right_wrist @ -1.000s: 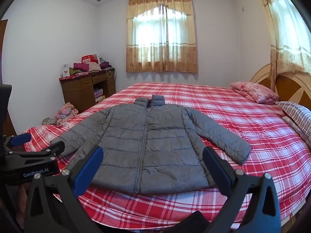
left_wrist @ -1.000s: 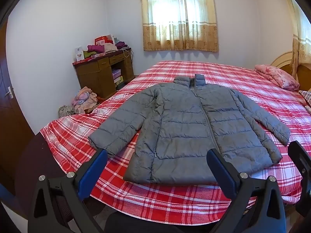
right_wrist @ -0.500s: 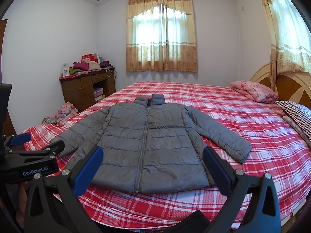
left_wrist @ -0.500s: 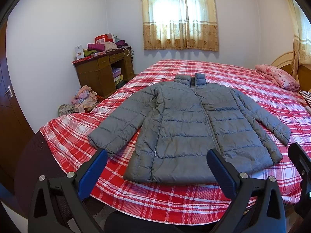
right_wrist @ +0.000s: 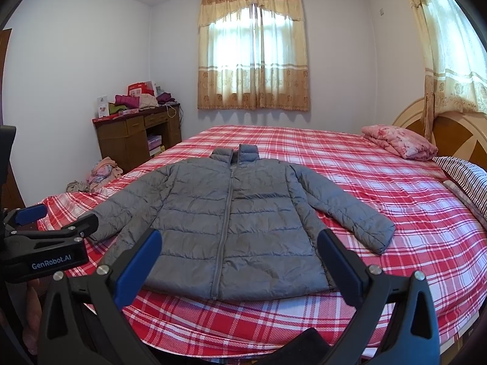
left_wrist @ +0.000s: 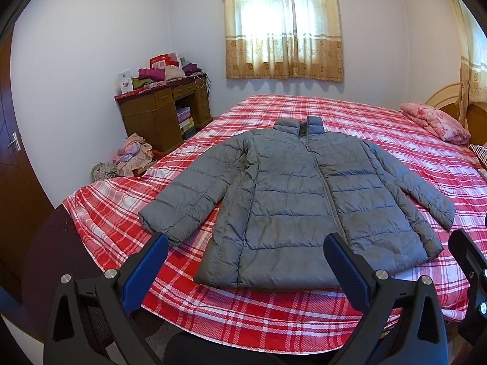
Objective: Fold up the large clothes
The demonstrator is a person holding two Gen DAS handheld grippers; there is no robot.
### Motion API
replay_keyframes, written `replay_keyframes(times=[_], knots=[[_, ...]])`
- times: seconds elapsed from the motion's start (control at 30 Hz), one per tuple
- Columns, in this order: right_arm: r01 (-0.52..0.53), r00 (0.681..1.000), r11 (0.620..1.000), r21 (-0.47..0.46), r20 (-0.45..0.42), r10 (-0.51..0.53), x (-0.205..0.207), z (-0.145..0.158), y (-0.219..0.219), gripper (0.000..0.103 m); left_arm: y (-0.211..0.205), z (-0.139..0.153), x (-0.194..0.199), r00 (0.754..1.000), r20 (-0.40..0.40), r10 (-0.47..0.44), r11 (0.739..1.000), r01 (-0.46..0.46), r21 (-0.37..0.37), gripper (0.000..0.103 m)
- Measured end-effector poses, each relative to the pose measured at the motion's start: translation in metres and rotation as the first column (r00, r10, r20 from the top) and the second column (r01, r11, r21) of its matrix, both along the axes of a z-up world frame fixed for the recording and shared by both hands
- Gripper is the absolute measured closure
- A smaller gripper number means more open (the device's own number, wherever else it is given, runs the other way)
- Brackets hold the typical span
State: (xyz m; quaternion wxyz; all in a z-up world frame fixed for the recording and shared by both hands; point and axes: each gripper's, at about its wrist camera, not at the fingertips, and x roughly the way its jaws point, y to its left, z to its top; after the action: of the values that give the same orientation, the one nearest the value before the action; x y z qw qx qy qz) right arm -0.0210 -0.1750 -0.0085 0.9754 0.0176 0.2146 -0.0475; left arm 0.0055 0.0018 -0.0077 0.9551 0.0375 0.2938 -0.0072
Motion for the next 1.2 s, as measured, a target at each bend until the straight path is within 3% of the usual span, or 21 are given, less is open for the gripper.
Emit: replay_keyframes(times=[1.2], knots=[[0.001,1.0,1.0,-0.001,-0.012,-0.001,0.0005,-0.006,0.0006,0.0,0.004,-0.0005,0.0033,1.0,0.003,0.007,1.0,-0.007,-0.002,0.001]])
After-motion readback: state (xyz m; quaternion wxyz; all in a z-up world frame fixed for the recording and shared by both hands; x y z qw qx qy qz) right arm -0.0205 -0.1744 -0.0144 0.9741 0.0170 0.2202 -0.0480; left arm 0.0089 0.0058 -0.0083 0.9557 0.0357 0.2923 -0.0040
